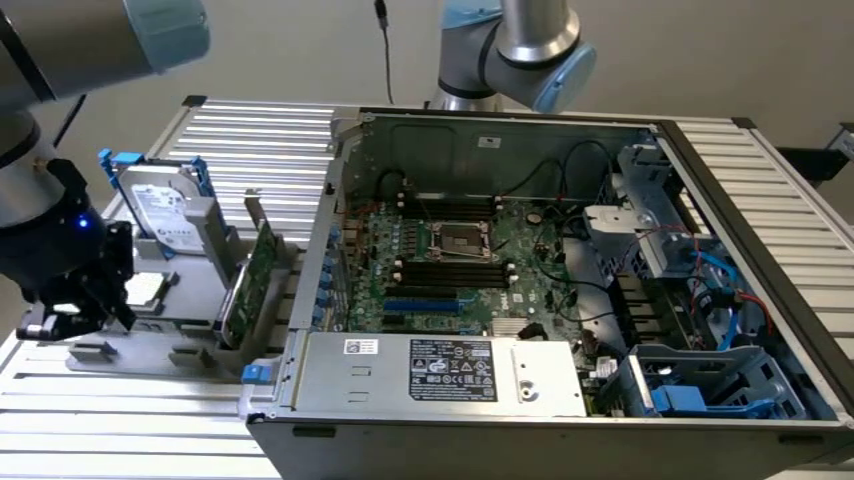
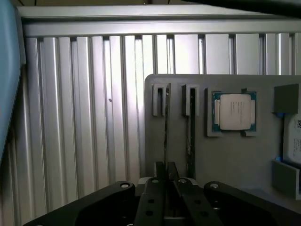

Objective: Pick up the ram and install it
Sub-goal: 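Pick up the ram and move it above insertion slot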

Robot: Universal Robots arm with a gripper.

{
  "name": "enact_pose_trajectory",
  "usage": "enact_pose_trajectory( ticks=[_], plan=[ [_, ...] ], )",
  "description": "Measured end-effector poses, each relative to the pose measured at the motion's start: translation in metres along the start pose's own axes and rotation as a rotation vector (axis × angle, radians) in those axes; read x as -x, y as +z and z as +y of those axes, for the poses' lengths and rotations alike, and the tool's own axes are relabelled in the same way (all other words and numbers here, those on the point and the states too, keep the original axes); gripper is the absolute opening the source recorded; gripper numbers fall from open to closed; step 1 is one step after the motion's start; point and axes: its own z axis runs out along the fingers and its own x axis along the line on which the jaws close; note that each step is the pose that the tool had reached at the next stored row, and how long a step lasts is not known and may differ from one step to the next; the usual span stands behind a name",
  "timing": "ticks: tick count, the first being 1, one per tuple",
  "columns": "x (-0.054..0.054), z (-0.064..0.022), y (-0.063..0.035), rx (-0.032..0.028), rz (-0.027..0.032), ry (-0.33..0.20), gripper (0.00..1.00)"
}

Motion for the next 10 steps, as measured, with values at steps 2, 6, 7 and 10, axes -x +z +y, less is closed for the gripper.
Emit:
enact_pose_trajectory(
  ticks=[2, 6, 7, 10],
  plan=[
    [0.000, 0.0004, -0.0090, 0.0001, 0.0001, 0.000, 0.14],
    [0.001, -0.0021, -0.0273, 0.0002, 0.0001, -0.001, 0.14],
    [0.001, -0.0045, -0.0318, 0.0001, 0.0001, -0.001, 0.14],
    [0.003, -0.0120, -0.0461, 0.0002, 0.0001, -0.001, 0.14]
  ],
)
